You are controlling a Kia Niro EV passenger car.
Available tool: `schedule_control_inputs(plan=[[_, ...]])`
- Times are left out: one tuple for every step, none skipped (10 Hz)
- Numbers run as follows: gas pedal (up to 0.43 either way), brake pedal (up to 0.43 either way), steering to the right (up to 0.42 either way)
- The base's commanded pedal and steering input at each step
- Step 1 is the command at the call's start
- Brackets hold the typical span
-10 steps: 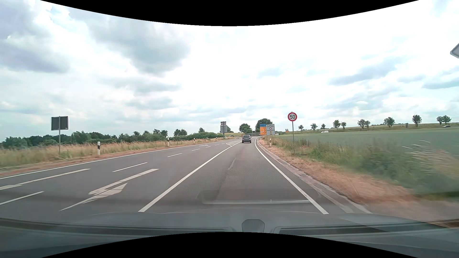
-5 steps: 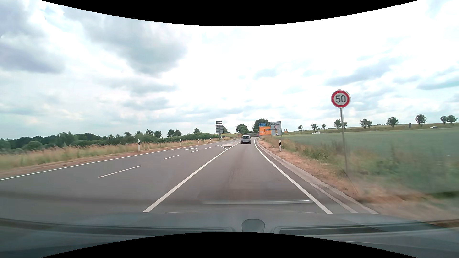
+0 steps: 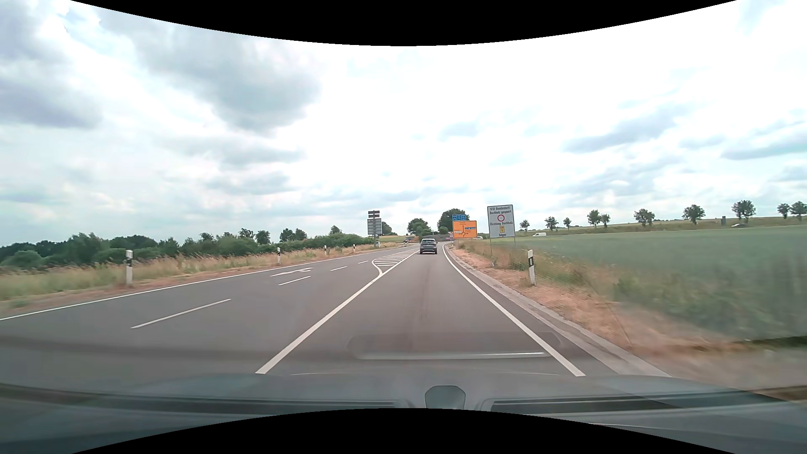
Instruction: Follow the waypoints while adhering to traffic rules and regulations
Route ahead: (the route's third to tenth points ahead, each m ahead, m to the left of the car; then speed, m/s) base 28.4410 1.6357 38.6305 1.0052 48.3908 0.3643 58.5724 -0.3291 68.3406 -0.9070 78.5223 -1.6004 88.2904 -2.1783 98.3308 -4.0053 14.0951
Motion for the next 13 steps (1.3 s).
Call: schedule_control_inputs(plan=[[0.130,0.000,0.012],[0.130,0.000,0.012],[0.130,0.000,0.011],[0.130,0.000,0.010],[0.130,0.000,0.009],[0.130,0.000,0.009],[0.130,0.000,0.009],[0.130,0.000,0.008],[0.130,0.000,0.008],[0.130,0.000,0.008],[0.130,0.000,0.007],[0.130,0.000,0.008],[0.130,0.000,0.007]])
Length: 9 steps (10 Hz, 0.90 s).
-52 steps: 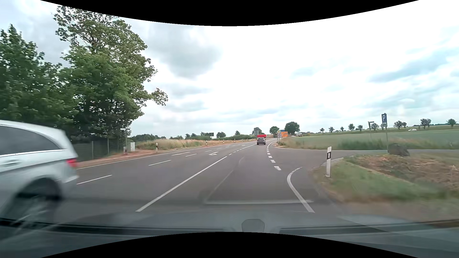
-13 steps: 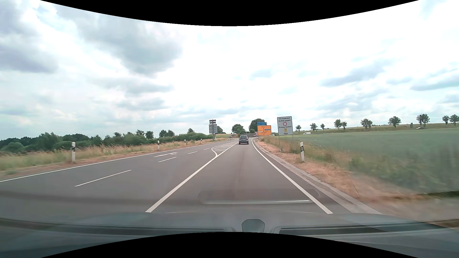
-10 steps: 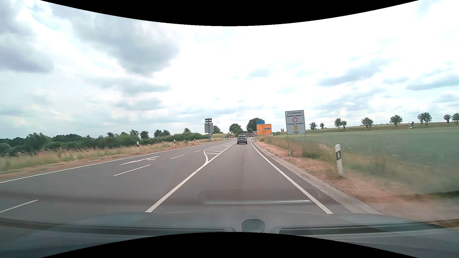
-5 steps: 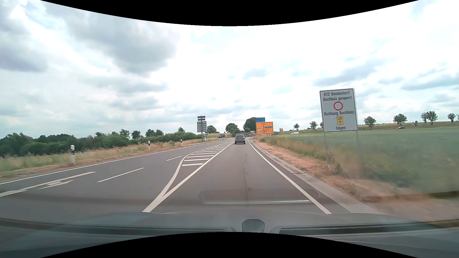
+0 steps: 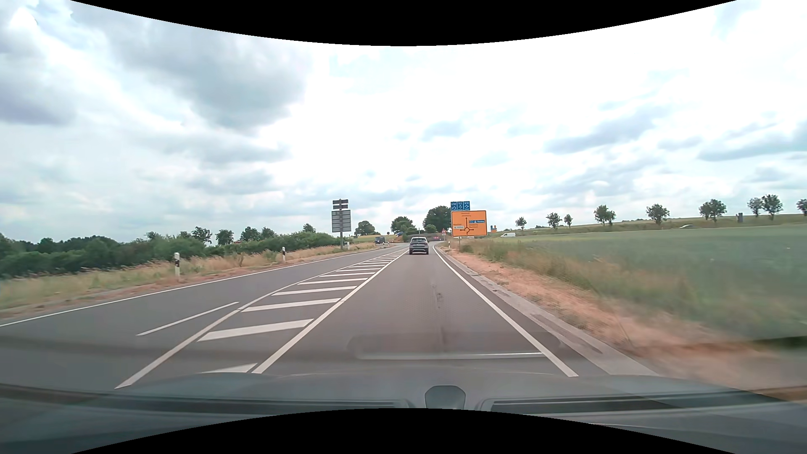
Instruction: Follow the waypoints while adhering to traffic rules and regulations
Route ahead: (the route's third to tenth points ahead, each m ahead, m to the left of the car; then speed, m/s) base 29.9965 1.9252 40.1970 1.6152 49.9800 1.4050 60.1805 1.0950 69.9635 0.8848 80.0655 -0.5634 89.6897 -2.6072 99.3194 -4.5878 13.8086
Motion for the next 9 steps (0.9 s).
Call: schedule_control_inputs(plan=[[0.130,0.000,0.007],[0.130,0.000,0.006],[0.130,0.000,0.006],[0.130,0.000,0.006],[0.130,0.000,0.006],[0.130,0.000,0.005],[0.130,0.000,0.005],[0.130,0.000,0.004],[0.130,0.000,0.004]])
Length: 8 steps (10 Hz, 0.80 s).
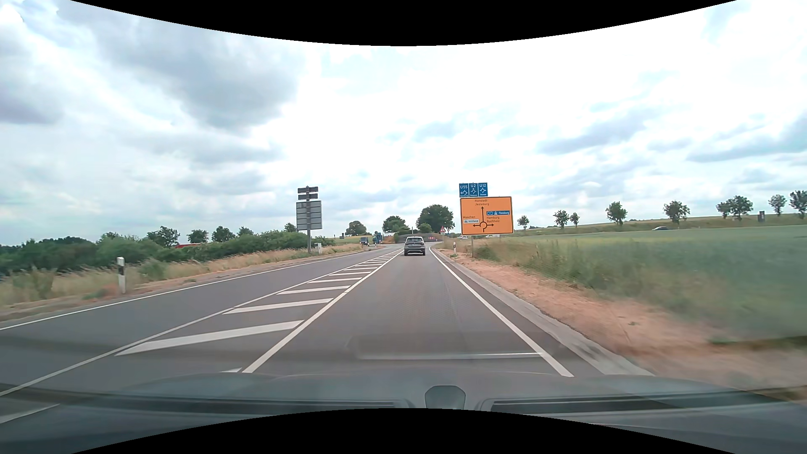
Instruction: Follow the waypoints while adhering to traffic rules and regulations
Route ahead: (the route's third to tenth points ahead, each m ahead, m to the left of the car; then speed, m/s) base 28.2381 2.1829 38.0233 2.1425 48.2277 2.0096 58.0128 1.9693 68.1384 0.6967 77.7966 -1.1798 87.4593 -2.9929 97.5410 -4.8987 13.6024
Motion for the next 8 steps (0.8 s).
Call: schedule_control_inputs(plan=[[0.130,0.000,0.003],[0.130,0.000,0.003],[0.130,0.000,0.003],[0.130,0.000,0.002],[0.130,0.000,0.002],[0.130,0.000,0.002],[0.130,0.000,0.002],[0.130,0.000,0.002]])
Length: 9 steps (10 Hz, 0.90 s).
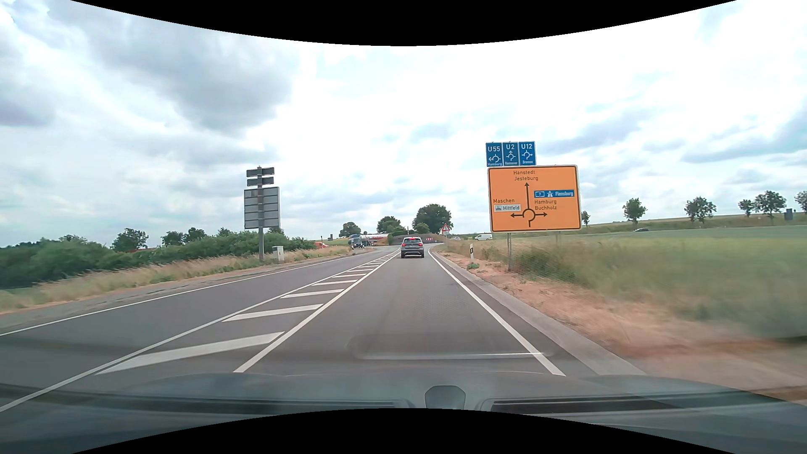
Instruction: Follow the waypoints while adhering to traffic rules and regulations
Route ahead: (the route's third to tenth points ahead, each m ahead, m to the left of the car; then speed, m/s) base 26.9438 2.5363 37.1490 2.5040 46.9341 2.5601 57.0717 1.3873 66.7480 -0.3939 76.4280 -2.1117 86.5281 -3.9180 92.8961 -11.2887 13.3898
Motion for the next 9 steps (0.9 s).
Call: schedule_control_inputs(plan=[[0.130,0.000,0.003],[0.130,0.000,0.002],[0.130,0.000,0.002],[0.130,0.000,0.002],[0.130,0.000,0.001],[0.130,0.000,0.001],[0.110,0.000,0.001],[0.110,0.000,0.001],[0.110,0.000,0.001]])
